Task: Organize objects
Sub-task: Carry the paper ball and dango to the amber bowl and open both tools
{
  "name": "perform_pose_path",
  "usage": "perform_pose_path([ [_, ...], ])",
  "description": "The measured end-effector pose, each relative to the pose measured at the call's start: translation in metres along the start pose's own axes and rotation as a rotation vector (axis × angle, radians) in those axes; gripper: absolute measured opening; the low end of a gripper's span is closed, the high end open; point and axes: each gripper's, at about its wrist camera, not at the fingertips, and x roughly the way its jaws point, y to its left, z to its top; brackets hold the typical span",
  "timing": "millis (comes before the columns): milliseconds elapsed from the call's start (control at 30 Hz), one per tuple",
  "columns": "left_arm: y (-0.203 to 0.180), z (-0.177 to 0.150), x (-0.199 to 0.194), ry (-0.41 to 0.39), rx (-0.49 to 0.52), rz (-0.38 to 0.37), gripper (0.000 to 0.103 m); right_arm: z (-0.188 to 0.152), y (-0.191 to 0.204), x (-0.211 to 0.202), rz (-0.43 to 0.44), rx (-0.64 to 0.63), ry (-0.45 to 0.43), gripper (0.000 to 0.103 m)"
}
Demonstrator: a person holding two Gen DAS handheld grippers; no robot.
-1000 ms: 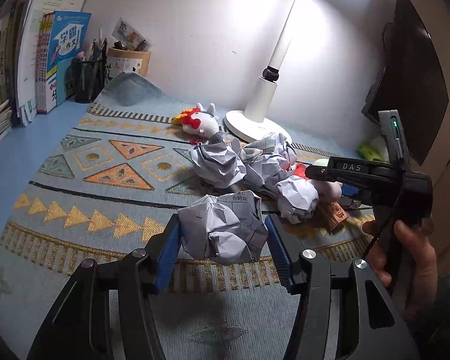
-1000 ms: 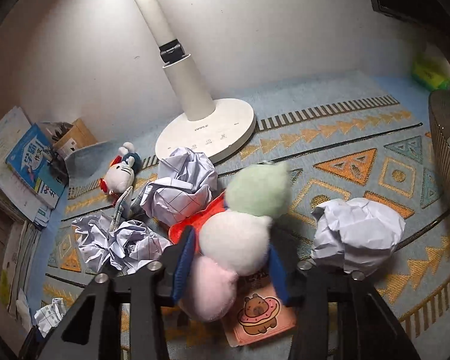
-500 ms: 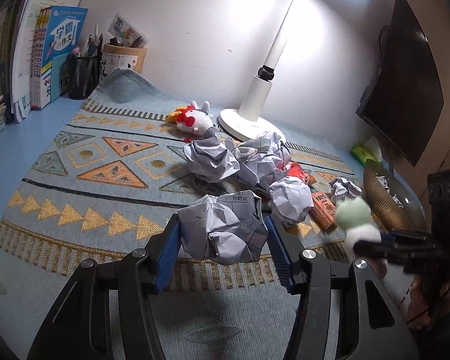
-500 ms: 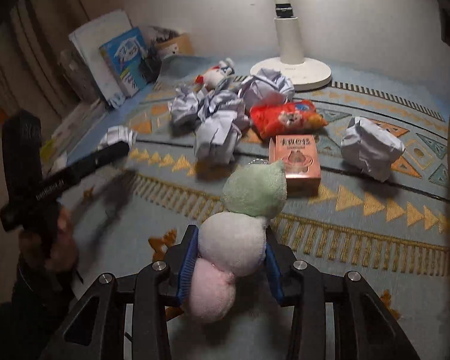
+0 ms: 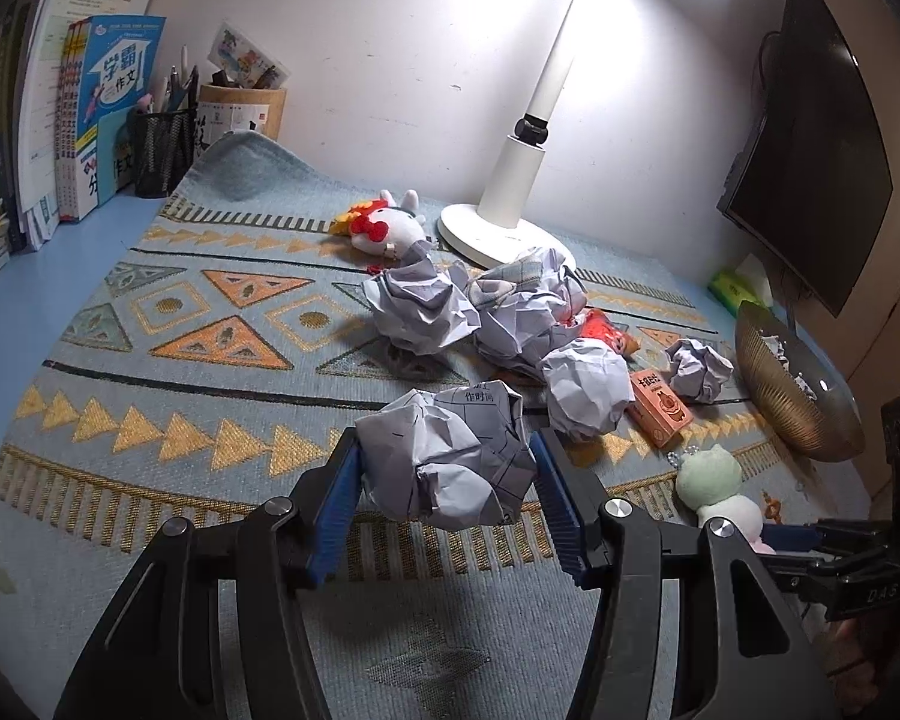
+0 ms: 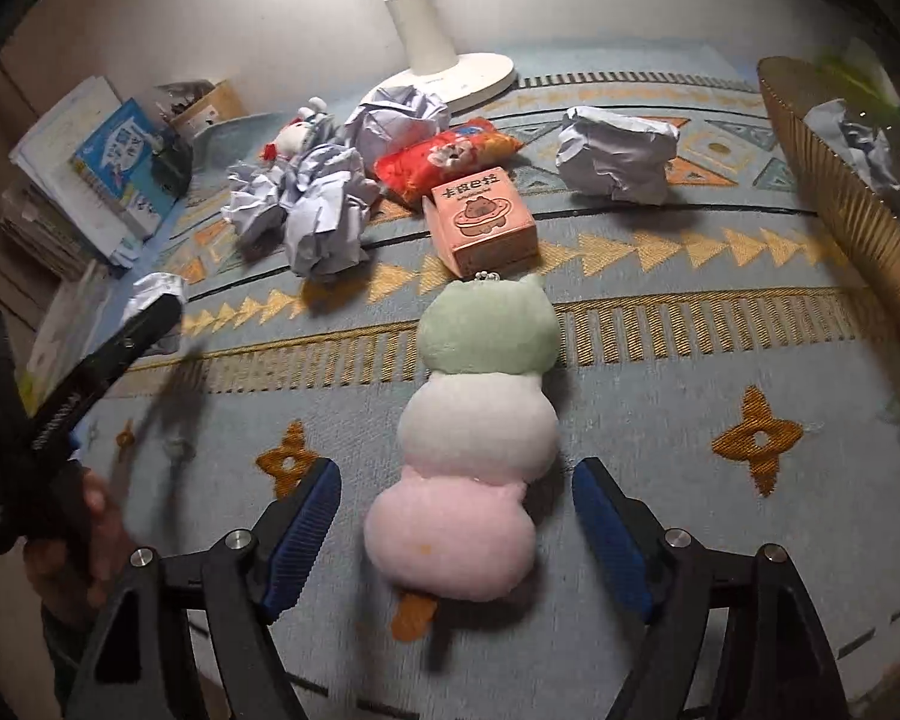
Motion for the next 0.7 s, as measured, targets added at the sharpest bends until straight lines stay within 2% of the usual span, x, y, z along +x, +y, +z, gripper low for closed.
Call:
perform_pose_path([
  [100, 0.001, 0.0, 0.0, -0.002, -0.005, 0.006, 0.053, -0.007, 0.014, 0.001, -0.086, -0.051, -0.051, 0.073],
  [133, 0.0, 0.0, 0.0, 0.0, 0.0, 0.006, 0.053, -0.009, 0.017, 0.002, -0.12, -0.069, -0.064, 0.064],
  [167, -0.002, 0.0, 0.001, 0.006, 0.008, 0.005, 0.053, -0.012, 0.017, 0.002, -0.146, -0.08, -0.078, 0.059],
  [267, -0.006, -0.001, 0.005, 0.025, 0.03, 0.015, 0.053, -0.016, 0.014, -0.003, -0.104, -0.091, -0.102, 0.054],
  [433, -0.009, -0.001, 0.006, 0.034, 0.042, 0.046, 0.053, -0.022, 0.002, -0.025, 0.042, -0.098, -0.13, 0.053],
  [533, -0.019, -0.003, 0.001, 0.004, 0.06, 0.123, 0.053, -0.019, -0.021, -0.048, 0.12, -0.027, -0.169, 0.053],
  [600, -0.037, -0.007, -0.002, 0.002, 0.08, 0.099, 0.053, -0.014, -0.044, -0.068, 0.157, 0.032, -0.209, 0.053],
  [700, -0.083, -0.003, -0.012, -0.029, 0.108, 0.01, 0.053, 0.002, -0.079, -0.111, 0.116, 0.076, -0.313, 0.053],
])
